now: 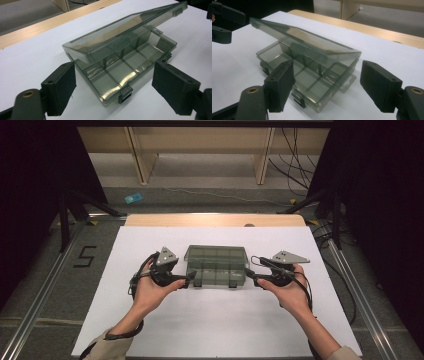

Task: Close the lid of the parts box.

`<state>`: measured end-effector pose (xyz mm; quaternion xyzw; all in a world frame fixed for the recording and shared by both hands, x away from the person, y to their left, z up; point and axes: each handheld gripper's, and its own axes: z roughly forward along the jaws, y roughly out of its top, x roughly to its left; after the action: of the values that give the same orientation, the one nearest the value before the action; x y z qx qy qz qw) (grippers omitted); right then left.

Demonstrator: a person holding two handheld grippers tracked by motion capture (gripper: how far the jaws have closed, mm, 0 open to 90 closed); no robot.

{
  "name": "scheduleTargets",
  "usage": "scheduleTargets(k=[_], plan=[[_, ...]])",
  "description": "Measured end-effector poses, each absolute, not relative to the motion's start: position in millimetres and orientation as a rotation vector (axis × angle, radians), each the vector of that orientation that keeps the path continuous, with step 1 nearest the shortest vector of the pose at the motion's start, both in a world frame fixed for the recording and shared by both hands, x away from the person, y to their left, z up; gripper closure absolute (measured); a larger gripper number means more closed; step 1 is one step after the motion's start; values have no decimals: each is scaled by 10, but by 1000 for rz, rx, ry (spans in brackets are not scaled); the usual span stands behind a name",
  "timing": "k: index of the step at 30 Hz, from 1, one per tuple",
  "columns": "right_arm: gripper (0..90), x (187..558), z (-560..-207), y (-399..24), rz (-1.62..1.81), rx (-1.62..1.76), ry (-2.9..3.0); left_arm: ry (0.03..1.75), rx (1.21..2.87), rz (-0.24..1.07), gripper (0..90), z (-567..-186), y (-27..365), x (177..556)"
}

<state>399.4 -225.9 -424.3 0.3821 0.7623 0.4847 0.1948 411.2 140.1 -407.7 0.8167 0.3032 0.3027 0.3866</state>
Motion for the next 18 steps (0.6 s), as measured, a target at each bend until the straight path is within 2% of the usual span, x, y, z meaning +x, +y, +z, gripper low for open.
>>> scheduleTargets(k=[8, 18], plan=[[290, 4039, -4190, -2189, 1382, 1063, 2123, 766, 2052, 762, 212, -3954, 1391, 4142], [388, 4092, -4114, -2136, 1397, 1073, 2111, 765, 2008, 750, 337, -3893, 1379, 4238]])
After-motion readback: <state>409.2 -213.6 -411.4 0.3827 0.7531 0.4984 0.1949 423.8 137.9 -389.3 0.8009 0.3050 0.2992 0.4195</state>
